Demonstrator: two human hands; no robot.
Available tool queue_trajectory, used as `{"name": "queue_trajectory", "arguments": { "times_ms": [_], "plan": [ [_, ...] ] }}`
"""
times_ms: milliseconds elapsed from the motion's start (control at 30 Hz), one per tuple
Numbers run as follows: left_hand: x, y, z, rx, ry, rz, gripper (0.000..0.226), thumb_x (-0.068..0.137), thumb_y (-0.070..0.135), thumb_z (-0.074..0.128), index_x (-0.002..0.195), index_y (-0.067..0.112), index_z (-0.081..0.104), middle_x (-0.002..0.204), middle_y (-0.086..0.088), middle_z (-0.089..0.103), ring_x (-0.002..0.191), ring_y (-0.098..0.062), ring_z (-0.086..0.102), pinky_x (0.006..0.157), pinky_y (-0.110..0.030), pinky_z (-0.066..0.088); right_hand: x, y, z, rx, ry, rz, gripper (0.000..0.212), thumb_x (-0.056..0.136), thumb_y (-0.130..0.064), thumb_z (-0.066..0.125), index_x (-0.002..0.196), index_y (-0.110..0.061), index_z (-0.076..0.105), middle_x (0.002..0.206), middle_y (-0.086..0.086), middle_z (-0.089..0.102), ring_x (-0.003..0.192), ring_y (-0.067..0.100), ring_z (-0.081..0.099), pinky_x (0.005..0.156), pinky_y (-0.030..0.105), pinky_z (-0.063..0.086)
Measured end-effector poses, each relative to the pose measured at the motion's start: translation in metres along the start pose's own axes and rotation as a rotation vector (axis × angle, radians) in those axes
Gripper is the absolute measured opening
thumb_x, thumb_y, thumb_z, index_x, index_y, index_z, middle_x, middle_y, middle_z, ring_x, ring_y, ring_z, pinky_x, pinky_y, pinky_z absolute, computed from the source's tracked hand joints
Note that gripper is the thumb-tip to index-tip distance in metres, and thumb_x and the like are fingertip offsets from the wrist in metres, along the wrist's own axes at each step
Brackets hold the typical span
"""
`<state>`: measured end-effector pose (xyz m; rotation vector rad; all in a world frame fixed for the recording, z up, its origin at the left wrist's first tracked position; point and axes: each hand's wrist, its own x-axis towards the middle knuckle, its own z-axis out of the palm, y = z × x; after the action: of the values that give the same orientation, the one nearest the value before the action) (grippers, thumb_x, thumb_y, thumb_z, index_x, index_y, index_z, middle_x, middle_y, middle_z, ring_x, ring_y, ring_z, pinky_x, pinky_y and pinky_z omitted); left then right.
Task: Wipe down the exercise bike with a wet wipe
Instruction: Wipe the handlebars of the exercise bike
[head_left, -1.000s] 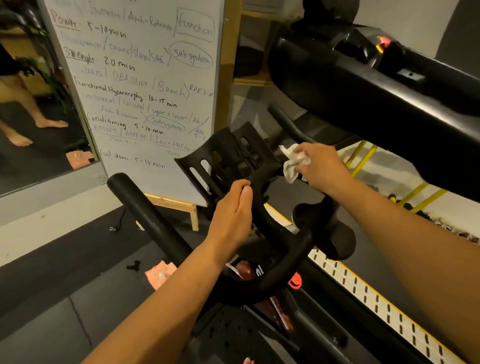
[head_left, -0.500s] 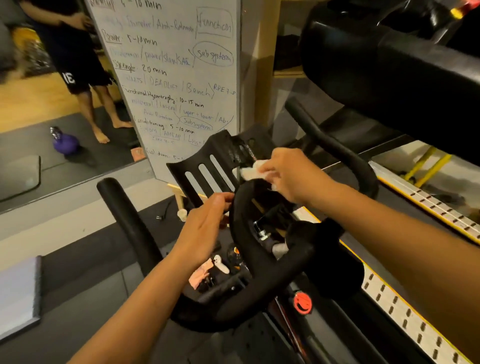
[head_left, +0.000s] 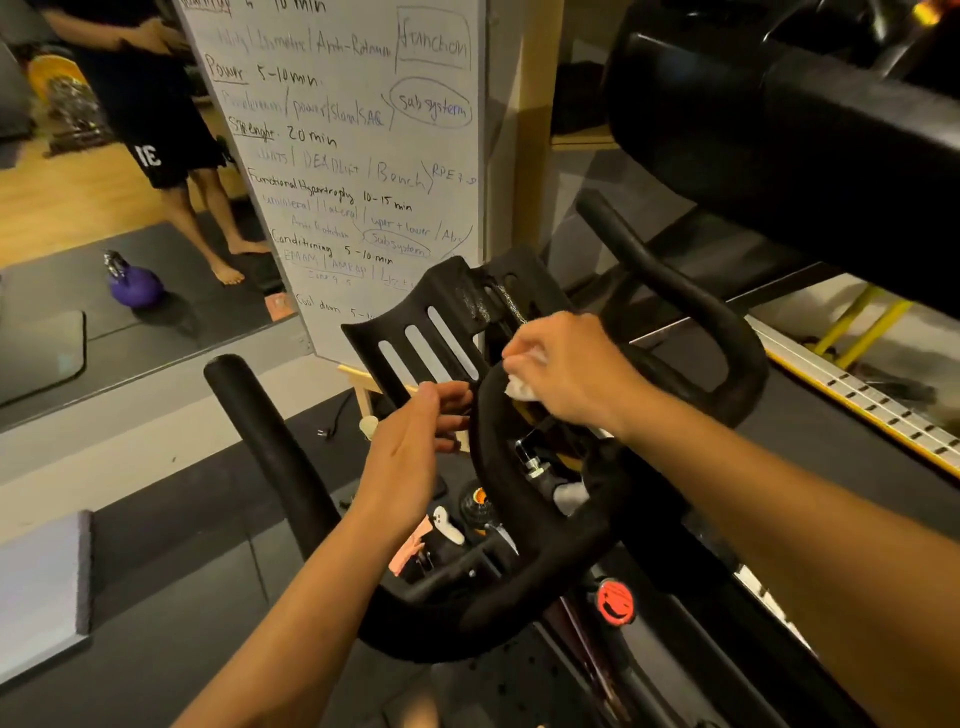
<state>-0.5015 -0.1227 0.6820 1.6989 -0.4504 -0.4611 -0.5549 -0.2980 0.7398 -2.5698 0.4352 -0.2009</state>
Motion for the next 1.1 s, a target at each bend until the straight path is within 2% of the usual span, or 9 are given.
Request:
{"name": "queue_trajectory", "arguments": {
  "times_ms": [167, 333, 467, 533, 667, 800, 933, 1000, 1100],
  "plan": [
    [0.0, 0.001, -0.002, -0.069, -0.02, 0.009, 0.056, 0.104, 0.047, 0.019, 0.118, 0.021, 0.067, 0.108, 0.006, 0.073, 0.102, -0.007, 0.067, 0.092, -0.033, 0.052, -0.027, -0.016, 0.005, 0.222, -0.235, -0.134, 0.011, 0.089, -0.026, 0.067, 0.094, -0.024, 0.076, 0.077, -0.016, 0.066, 0.079, -0.004, 0.062, 0.069, 0.007, 0.042],
    [-0.001, 0.001, -0.002, -0.088, -0.03, 0.007, 0.054, 0.103, 0.048, 0.02, 0.113, 0.025, 0.068, 0.107, 0.011, 0.072, 0.1, -0.003, 0.067, 0.091, -0.03, 0.05, -0.055, -0.017, 0.004, 0.025, -0.561, -0.271, 0.012, 0.083, -0.035, 0.065, 0.087, -0.031, 0.076, 0.076, -0.018, 0.065, 0.079, -0.001, 0.059, 0.081, 0.023, 0.049],
    [-0.003, 0.0, -0.003, -0.113, -0.017, 0.017, 0.057, 0.097, 0.057, 0.022, 0.113, 0.027, 0.067, 0.108, 0.011, 0.071, 0.101, -0.001, 0.065, 0.091, -0.029, 0.051, -0.032, -0.036, 0.017, -0.368, -0.326, -0.428, 0.011, 0.087, -0.037, 0.056, 0.084, -0.029, 0.063, 0.07, -0.01, 0.045, 0.071, 0.011, 0.047, 0.061, 0.028, 0.034],
    [-0.002, -0.004, -0.005, -0.078, 0.023, 0.021, 0.052, 0.103, 0.055, 0.021, 0.113, 0.031, 0.066, 0.106, 0.013, 0.07, 0.101, 0.002, 0.063, 0.094, -0.029, 0.051, -0.017, -0.039, 0.02, -0.463, -0.166, -0.321, 0.023, 0.085, -0.045, 0.051, 0.09, -0.025, 0.062, 0.076, -0.006, 0.053, 0.074, 0.018, 0.056, 0.056, 0.028, 0.028],
    [-0.003, -0.006, -0.01, 0.113, 0.046, 0.077, 0.035, 0.102, 0.049, 0.02, 0.112, 0.048, 0.054, 0.11, 0.024, 0.055, 0.113, -0.004, 0.055, 0.102, -0.037, 0.046, 0.027, -0.013, 0.001, -0.558, 0.0, -0.002, 0.036, 0.086, -0.051, 0.048, 0.087, -0.02, 0.066, 0.084, 0.002, 0.061, 0.08, 0.026, 0.059, 0.066, 0.031, 0.037],
    [-0.008, -0.004, -0.009, 0.114, 0.008, 0.145, 0.063, 0.09, 0.063, 0.015, 0.128, 0.033, 0.056, 0.12, 0.02, 0.055, 0.122, -0.005, 0.05, 0.108, -0.04, 0.042, 0.025, 0.014, -0.002, -0.502, 0.138, 0.072, 0.037, 0.096, -0.042, 0.042, 0.079, -0.014, 0.059, 0.082, 0.01, 0.064, 0.077, 0.033, 0.059, 0.063, 0.033, 0.035],
    [-0.005, -0.003, -0.009, 0.047, 0.017, 0.158, 0.059, 0.092, 0.062, 0.019, 0.124, 0.033, 0.059, 0.119, 0.018, 0.06, 0.117, 0.003, 0.053, 0.106, -0.038, 0.044, -0.014, -0.009, 0.015, -0.266, 0.012, -0.077, 0.027, 0.1, -0.031, 0.046, 0.114, -0.017, 0.065, 0.089, 0.011, 0.07, 0.083, 0.029, 0.065, 0.071, 0.036, 0.049],
    [-0.003, -0.004, -0.008, 0.086, 0.004, 0.186, 0.051, 0.097, 0.054, 0.02, 0.123, 0.032, 0.059, 0.118, 0.014, 0.061, 0.115, 0.001, 0.054, 0.104, -0.039, 0.045, -0.034, -0.019, 0.02, -0.172, -0.104, -0.146, 0.029, 0.1, -0.034, 0.048, 0.126, -0.03, 0.06, 0.095, 0.004, 0.07, 0.085, 0.022, 0.065, 0.078, 0.036, 0.052],
    [0.0, -0.01, -0.006, 0.118, -0.011, 0.211, 0.055, 0.097, 0.056, 0.019, 0.128, 0.031, 0.058, 0.129, 0.008, 0.059, 0.124, -0.005, 0.052, 0.106, -0.043, 0.044, -0.059, -0.012, 0.012, -0.205, -0.281, -0.214, 0.038, 0.099, -0.043, 0.046, 0.136, -0.05, 0.045, 0.087, -0.005, 0.066, 0.072, 0.01, 0.061, 0.07, 0.03, 0.051]
  ]
}}
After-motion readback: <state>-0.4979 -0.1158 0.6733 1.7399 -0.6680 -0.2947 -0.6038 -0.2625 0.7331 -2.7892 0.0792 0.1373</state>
